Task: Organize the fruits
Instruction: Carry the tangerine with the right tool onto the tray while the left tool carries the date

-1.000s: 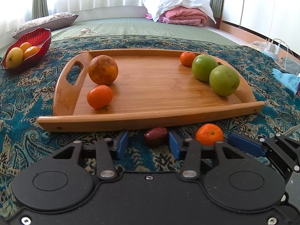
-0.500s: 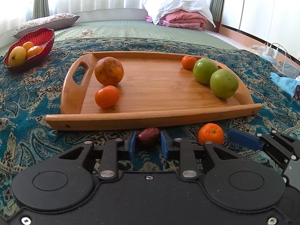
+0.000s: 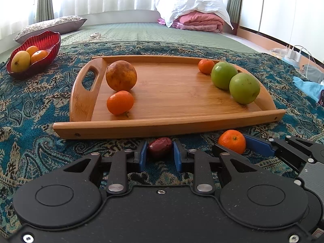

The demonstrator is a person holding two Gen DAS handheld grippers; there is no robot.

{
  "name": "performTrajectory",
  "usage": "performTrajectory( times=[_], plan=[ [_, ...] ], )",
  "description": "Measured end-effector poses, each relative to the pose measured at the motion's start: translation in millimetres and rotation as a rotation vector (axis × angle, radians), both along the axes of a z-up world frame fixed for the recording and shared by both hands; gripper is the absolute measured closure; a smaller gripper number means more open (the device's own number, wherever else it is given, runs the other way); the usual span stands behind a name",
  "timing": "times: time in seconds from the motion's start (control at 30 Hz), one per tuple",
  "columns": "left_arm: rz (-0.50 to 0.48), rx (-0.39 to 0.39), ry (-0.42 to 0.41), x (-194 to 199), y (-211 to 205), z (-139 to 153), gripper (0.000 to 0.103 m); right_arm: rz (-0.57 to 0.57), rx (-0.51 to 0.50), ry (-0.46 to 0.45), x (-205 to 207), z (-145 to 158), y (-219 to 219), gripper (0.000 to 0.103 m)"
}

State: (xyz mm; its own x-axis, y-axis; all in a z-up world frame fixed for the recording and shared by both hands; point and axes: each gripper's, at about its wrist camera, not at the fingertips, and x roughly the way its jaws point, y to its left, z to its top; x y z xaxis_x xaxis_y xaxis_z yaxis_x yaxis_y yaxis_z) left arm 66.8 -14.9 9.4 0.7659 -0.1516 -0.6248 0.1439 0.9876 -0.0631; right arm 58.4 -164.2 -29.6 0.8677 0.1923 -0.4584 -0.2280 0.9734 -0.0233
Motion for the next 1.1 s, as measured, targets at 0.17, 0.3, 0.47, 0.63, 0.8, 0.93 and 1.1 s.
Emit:
performTrajectory(
  times=[0.17,0.3,0.47,0.63,0.8,0.93,1.1],
  plan=[
    [0.001,-0.003,-0.001,0,0,0,0.077,-0.007,-0.002,0.005,4,0,3,0.061],
    [0.002,-0.003,-0.004,-1,0,1,0.077,-0.014,0.005,0.011,5,1,3,0.063],
    [0.001,-0.011,-0.021,-2,1,8,0.077,-0.022,0.002,0.009,5,5,3,0.064],
    [0.01,-0.033,-0.05,-1,4,20,0.077,-0.036,0.016,-0.017,4,15,-1,0.064],
    [0.016,-0.038,-0.073,7,4,29,0.077,-0.048,0.023,-0.039,10,24,-4,0.064],
    [0.015,-0.032,-0.083,15,3,33,0.077,-0.06,0.031,-0.045,19,28,-4,0.064],
    [0.013,-0.023,-0.085,30,0,34,0.077,-0.069,0.033,-0.046,33,32,-5,0.064]
  ],
)
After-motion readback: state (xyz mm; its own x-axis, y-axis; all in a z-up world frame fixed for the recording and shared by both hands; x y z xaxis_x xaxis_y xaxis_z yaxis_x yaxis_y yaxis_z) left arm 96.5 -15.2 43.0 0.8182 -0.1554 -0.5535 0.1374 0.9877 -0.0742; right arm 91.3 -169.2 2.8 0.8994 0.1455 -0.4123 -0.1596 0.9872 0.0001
